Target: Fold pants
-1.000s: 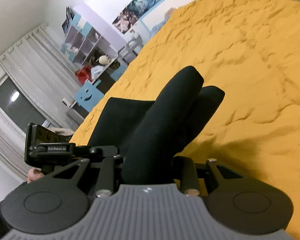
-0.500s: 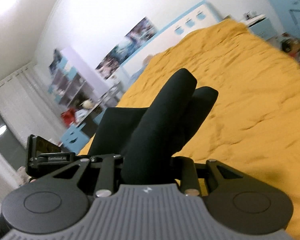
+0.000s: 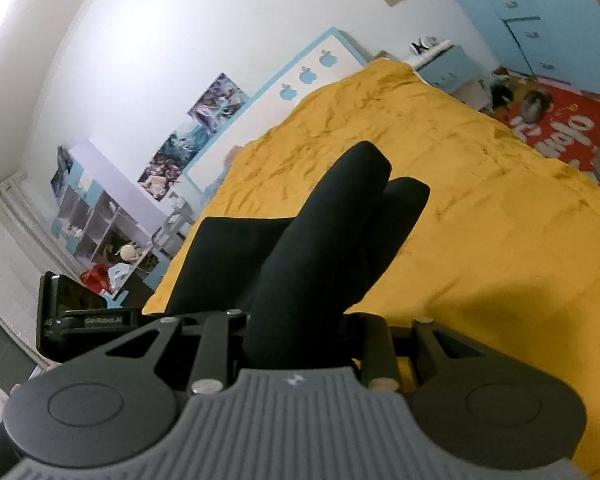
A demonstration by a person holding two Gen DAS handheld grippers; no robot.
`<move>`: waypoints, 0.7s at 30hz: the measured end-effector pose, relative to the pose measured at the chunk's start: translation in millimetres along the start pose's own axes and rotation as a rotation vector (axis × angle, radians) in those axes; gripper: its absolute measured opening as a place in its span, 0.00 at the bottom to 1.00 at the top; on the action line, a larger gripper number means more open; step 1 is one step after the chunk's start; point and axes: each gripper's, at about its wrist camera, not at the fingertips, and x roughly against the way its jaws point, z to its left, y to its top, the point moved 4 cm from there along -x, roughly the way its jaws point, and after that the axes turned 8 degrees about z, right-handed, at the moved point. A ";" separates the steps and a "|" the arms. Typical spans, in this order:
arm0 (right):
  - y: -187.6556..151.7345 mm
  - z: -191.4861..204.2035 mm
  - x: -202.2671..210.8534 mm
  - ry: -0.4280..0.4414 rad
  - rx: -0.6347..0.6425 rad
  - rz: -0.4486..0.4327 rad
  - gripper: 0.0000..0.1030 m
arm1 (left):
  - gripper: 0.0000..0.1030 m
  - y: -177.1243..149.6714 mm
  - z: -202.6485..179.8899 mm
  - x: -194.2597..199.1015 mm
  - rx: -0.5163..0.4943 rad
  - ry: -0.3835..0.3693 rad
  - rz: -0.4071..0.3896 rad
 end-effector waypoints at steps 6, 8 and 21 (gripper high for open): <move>-1.5 -23.9 -8.6 -0.042 -0.042 0.011 0.22 | 0.27 5.4 7.2 -29.2 0.014 0.010 0.040; 1.2 -24.4 -12.6 -0.054 -0.047 0.012 0.22 | 0.27 7.0 7.3 -37.5 0.018 0.007 0.047; -7.7 -79.1 -52.0 -0.139 -0.132 0.099 0.29 | 0.29 5.2 45.2 -80.0 0.070 0.038 0.101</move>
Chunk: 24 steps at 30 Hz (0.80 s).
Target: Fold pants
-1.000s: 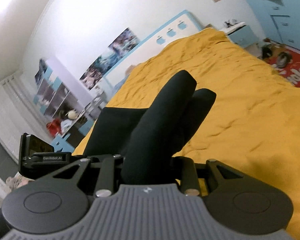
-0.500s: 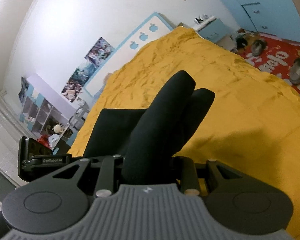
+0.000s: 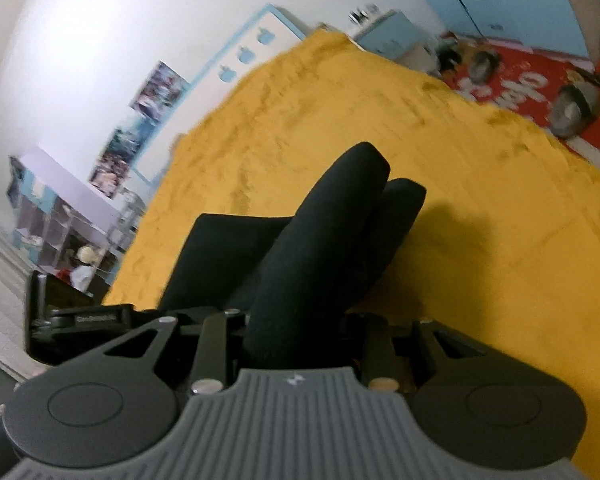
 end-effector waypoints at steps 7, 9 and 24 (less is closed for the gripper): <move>-8.2 -21.4 -10.0 0.017 -0.028 0.026 0.30 | 0.37 -6.2 22.6 -7.1 0.045 -0.026 0.012; -10.7 -20.4 -6.2 0.007 -0.022 0.025 0.30 | 0.38 -7.5 22.9 -2.2 0.058 -0.026 0.011; -62.5 -7.4 49.8 -0.160 0.020 -0.012 0.34 | 0.49 -77.4 28.2 31.4 0.120 -0.078 0.030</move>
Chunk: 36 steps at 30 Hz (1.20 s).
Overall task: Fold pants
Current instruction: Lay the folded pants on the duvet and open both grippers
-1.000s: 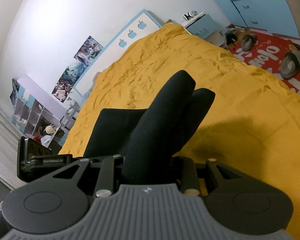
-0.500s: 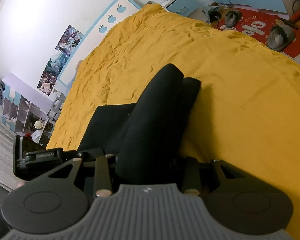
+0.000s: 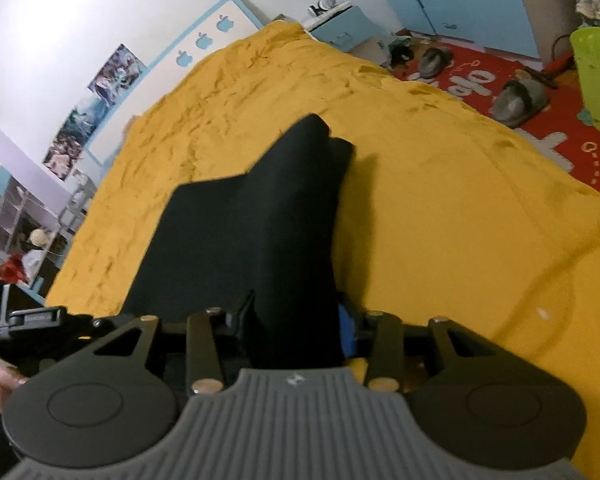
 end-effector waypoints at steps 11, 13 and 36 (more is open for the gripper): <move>7.6 23.2 60.1 -0.050 0.042 -0.237 0.40 | 0.49 -0.4 -49.9 48.0 -0.283 0.227 -0.139; 22.7 39.2 53.7 -0.072 0.131 -0.302 0.41 | 0.49 16.4 -62.0 59.9 -0.307 0.222 -0.227; 8.8 58.4 -0.1 -0.230 0.350 -0.243 0.38 | 0.56 18.5 -65.8 13.9 -0.417 0.369 -0.282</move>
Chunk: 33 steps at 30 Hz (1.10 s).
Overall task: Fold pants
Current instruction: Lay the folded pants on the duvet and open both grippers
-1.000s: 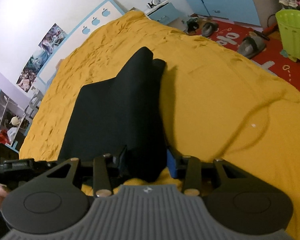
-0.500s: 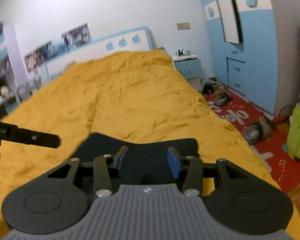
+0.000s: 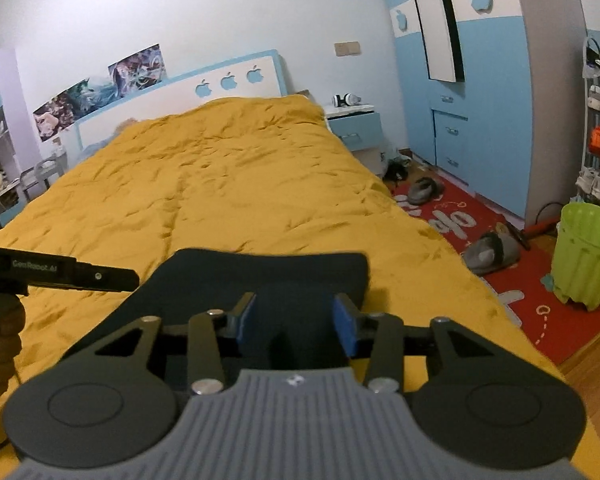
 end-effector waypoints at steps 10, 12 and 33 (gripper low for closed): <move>-49.1 -0.4 20.1 -0.117 -0.097 0.100 0.40 | 0.65 -45.0 -9.1 6.6 0.040 0.079 0.124; -57.6 1.4 22.6 -0.135 -0.119 0.119 0.41 | 0.67 -51.2 -11.2 9.7 0.031 0.089 0.145; -86.1 29.0 43.9 -0.246 -0.183 0.185 0.44 | 0.67 -84.5 -14.0 37.6 0.009 0.166 0.243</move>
